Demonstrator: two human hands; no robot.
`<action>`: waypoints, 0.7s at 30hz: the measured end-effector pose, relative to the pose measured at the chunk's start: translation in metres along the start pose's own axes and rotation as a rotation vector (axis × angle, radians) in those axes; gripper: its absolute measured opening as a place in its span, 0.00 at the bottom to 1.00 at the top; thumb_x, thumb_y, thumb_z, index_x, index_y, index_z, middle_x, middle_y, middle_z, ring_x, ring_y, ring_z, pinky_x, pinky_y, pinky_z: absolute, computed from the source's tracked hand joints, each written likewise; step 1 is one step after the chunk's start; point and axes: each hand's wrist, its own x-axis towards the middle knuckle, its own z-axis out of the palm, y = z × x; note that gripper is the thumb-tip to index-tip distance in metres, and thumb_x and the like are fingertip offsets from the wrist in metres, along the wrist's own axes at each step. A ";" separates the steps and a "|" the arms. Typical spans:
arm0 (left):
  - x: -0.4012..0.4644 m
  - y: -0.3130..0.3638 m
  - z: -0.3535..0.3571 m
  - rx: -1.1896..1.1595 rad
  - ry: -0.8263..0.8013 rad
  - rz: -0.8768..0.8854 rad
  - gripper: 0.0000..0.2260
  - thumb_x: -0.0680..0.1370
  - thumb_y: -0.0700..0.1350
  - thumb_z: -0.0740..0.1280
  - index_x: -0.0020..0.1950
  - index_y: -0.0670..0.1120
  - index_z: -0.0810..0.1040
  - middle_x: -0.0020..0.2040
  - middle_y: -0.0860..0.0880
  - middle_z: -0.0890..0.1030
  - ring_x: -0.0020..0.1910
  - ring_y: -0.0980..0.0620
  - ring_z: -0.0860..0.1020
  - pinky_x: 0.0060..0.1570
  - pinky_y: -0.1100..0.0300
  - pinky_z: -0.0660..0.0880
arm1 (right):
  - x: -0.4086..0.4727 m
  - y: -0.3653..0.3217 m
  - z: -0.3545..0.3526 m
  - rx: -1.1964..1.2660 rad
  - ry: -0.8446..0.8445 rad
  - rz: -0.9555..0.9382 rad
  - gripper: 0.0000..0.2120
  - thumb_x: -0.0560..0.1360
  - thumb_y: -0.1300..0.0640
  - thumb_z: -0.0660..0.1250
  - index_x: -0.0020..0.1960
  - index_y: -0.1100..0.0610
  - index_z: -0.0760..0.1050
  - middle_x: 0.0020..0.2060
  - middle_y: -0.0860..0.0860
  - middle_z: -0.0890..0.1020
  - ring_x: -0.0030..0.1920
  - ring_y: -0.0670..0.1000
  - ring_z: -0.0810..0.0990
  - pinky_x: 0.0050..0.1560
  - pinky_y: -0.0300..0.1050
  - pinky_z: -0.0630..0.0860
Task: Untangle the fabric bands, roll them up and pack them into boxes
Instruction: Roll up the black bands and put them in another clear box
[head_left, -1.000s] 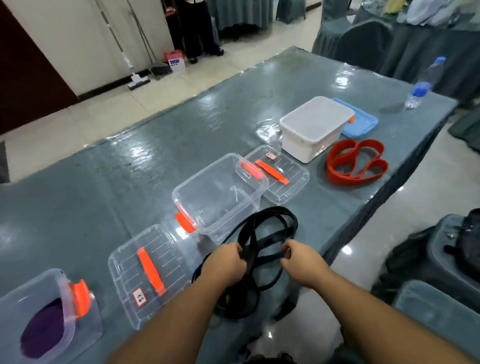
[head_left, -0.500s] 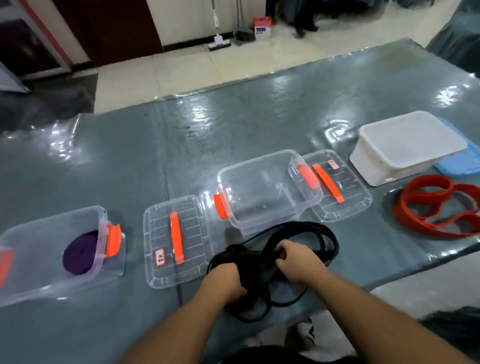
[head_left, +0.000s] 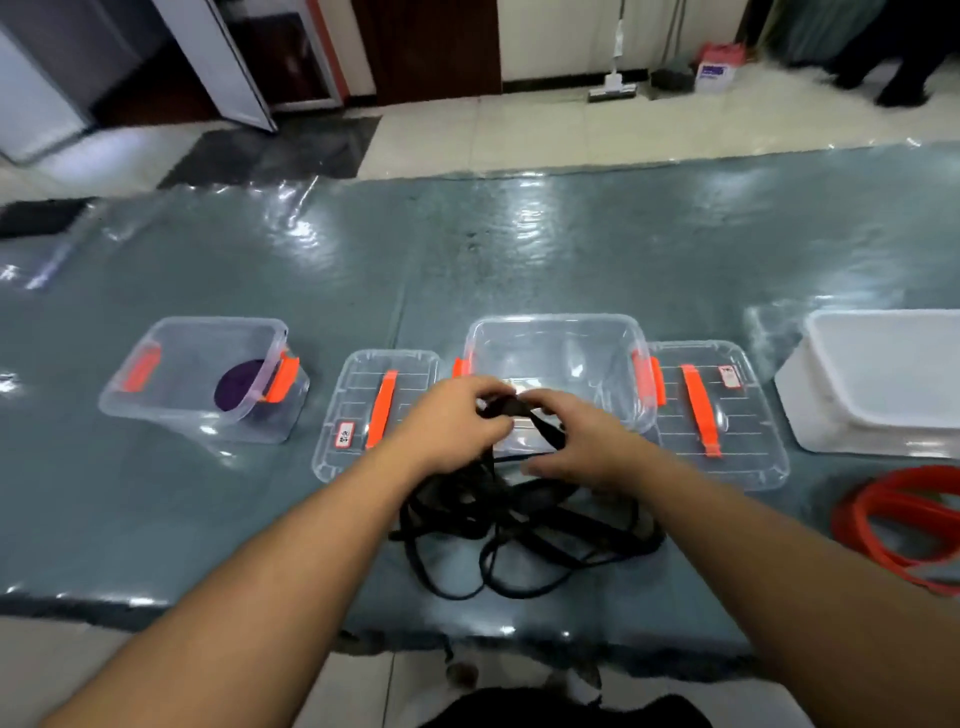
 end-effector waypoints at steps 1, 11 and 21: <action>-0.001 0.015 -0.007 -0.059 0.047 0.031 0.16 0.76 0.45 0.73 0.64 0.51 0.83 0.54 0.56 0.84 0.49 0.57 0.81 0.54 0.65 0.74 | 0.002 -0.006 -0.007 0.054 -0.029 -0.045 0.37 0.67 0.52 0.82 0.72 0.45 0.70 0.64 0.36 0.77 0.63 0.33 0.74 0.66 0.33 0.69; -0.012 0.084 -0.050 -0.705 0.397 0.243 0.09 0.82 0.46 0.70 0.62 0.51 0.79 0.57 0.51 0.81 0.52 0.52 0.82 0.50 0.56 0.82 | -0.005 -0.082 -0.072 0.330 0.351 0.009 0.08 0.83 0.54 0.63 0.51 0.56 0.78 0.40 0.51 0.87 0.40 0.53 0.88 0.50 0.55 0.83; -0.031 0.032 0.037 -0.603 -0.348 0.124 0.35 0.72 0.51 0.80 0.75 0.61 0.66 0.69 0.64 0.74 0.69 0.66 0.73 0.71 0.60 0.71 | -0.033 -0.162 -0.121 0.730 0.521 -0.075 0.10 0.84 0.56 0.61 0.53 0.63 0.76 0.35 0.58 0.85 0.34 0.60 0.85 0.44 0.54 0.83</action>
